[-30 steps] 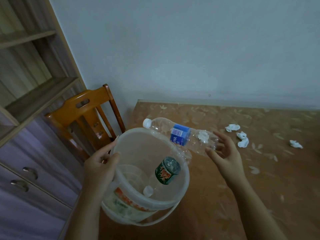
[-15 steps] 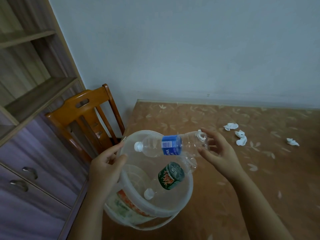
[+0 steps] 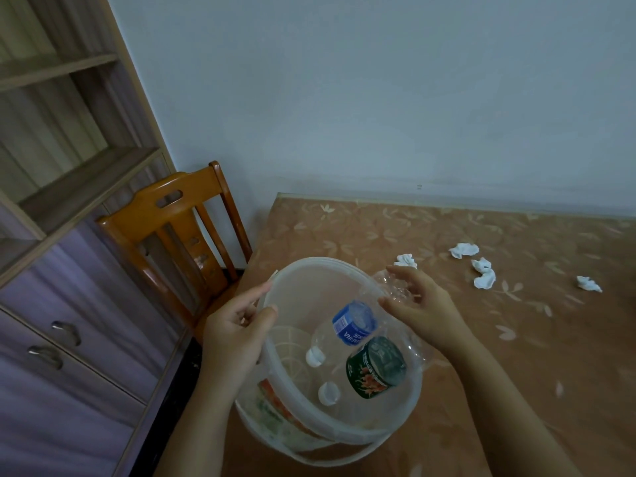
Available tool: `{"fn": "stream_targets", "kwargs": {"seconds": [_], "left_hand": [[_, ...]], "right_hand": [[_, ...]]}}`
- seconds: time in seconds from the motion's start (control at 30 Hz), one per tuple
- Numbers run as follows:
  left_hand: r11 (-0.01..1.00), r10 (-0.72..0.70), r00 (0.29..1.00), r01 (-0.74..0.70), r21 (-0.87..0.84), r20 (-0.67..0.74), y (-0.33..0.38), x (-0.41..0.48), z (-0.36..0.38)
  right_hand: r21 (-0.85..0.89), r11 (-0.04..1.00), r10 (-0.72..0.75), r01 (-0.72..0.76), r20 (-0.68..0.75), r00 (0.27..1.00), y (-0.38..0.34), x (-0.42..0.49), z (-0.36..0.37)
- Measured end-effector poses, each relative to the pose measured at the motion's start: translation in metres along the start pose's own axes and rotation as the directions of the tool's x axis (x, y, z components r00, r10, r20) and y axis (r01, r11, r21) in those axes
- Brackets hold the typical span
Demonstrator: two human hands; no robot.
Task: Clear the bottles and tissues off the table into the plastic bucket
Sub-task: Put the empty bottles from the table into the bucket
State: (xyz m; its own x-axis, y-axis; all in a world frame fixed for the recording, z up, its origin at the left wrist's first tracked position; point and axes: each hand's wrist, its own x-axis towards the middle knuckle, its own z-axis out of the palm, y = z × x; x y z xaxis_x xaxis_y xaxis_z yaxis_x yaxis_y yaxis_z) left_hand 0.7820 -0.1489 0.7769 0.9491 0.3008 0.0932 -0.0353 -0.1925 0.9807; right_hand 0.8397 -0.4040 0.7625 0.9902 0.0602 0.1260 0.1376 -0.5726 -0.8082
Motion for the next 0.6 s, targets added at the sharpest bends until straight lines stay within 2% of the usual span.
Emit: {"fn": "stream_targets", "kwargs": {"seconds": [0.3,0.43,0.6], "left_hand": [[1.000,0.014,1.000,-0.014,0.018,-0.003,-0.004,-0.001,0.008],[1.000,0.002,1.000,-0.002,0.022,-0.009,-0.005,-0.001,0.009],[0.999,-0.026,0.997,0.028,0.029,-0.079,-0.006,-0.011,0.010]], "right_hand": [[-0.067,0.996,0.054,-0.051,0.048,0.997,0.009,0.000,0.001],[-0.026,0.996,0.088,-0.086,0.077,0.993,0.010,0.002,0.001],[-0.002,0.999,0.046,-0.046,0.088,0.995,0.010,0.003,0.002]]}}
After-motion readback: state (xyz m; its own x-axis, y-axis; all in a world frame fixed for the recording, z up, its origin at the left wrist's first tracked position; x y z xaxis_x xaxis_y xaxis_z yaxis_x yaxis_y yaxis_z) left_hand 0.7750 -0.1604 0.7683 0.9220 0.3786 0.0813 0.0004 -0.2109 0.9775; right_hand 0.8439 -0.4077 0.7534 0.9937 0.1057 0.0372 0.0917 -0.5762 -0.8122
